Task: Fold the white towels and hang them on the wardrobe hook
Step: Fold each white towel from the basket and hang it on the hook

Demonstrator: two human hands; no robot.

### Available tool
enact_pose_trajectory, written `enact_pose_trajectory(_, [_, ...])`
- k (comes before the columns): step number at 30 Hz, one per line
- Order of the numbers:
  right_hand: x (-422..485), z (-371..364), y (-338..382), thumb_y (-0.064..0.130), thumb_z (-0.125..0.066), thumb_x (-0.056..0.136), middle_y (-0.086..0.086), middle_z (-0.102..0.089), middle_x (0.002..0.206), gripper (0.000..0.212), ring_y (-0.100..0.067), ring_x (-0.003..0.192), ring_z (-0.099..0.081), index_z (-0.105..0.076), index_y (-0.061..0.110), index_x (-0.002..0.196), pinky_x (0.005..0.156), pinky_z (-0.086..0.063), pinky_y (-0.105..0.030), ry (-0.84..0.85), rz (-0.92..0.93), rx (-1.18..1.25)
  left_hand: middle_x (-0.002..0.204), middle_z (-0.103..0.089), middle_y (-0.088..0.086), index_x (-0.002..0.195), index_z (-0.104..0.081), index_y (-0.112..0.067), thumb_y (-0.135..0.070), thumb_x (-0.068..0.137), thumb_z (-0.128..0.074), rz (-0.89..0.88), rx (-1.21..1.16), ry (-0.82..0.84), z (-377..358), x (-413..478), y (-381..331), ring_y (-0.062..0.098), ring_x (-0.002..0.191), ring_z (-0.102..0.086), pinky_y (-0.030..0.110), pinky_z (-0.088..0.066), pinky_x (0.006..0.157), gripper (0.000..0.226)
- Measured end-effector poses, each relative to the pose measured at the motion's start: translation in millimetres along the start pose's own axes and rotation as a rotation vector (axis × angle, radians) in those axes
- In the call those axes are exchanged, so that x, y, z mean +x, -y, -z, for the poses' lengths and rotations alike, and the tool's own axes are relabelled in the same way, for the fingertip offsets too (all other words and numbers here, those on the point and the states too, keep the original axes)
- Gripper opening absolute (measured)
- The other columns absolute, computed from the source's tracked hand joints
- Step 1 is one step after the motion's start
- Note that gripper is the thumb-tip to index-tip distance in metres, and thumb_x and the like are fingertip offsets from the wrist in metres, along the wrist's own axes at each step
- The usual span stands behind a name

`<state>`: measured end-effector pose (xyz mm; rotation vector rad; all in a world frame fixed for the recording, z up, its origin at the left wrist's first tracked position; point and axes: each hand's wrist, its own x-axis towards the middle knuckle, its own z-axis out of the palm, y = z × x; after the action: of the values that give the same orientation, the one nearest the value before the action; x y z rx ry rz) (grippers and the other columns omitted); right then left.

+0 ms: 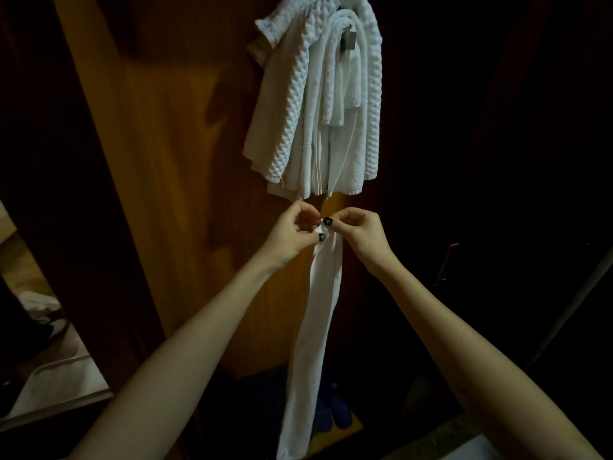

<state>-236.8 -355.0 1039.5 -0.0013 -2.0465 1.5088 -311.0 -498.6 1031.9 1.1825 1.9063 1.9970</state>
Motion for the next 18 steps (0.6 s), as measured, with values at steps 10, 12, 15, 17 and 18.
enact_pose_trajectory(10, [0,1,-7,0.01,-0.073,0.084,-0.02,-0.067,0.081,0.013,-0.024,0.076,-0.058,-0.071,-0.002,0.084,0.072,-0.045,-0.032,-0.013,-0.098,0.086,0.09,-0.055,0.0,0.089,-0.051,-0.023,0.008,0.08,-0.066,-0.04,0.114,-0.082,-6,1,14,0.013,0.088,-0.055,0.019,-0.048,0.077,0.035])
enact_pose_trajectory(12, [-1,2,-8,0.009,-0.072,0.085,-0.01,-0.068,0.074,0.01,-0.014,0.07,-0.059,-0.071,-0.001,0.083,0.066,-0.045,-0.022,-0.005,-0.112,0.099,0.088,-0.056,-0.001,0.087,-0.052,-0.022,0.01,0.08,-0.064,-0.05,0.128,-0.073,-6,2,13,0.007,0.085,-0.057,0.016,-0.048,0.076,0.035])
enact_pose_trajectory(15, [-1,4,-7,0.006,-0.069,0.087,0.0,-0.069,0.075,0.008,-0.004,0.07,-0.063,-0.07,0.006,0.079,0.066,-0.048,-0.016,0.043,-0.093,0.109,0.086,-0.057,-0.001,0.088,-0.053,-0.021,0.014,0.079,-0.063,-0.038,0.07,-0.078,-4,4,9,-0.003,0.078,-0.058,0.013,-0.047,0.074,0.037])
enact_pose_trajectory(17, [2,8,-6,0.005,-0.067,0.088,-0.003,-0.07,0.093,0.012,-0.008,0.089,-0.065,-0.068,0.01,0.078,0.083,-0.051,-0.022,0.093,-0.068,0.077,0.087,-0.058,-0.001,0.09,-0.054,-0.02,0.014,0.08,-0.062,-0.014,-0.03,-0.099,-1,6,6,-0.002,0.08,-0.06,0.014,-0.048,0.074,0.036])
enact_pose_trajectory(18, [3,10,-4,0.004,-0.066,0.089,-0.003,-0.068,0.102,0.014,-0.007,0.099,-0.064,-0.067,0.012,0.077,0.092,-0.049,-0.024,0.124,-0.058,0.043,0.087,-0.059,-0.001,0.091,-0.055,-0.018,0.015,0.08,-0.062,-0.014,-0.071,-0.097,0,8,4,-0.001,0.08,-0.06,0.014,-0.049,0.074,0.036])
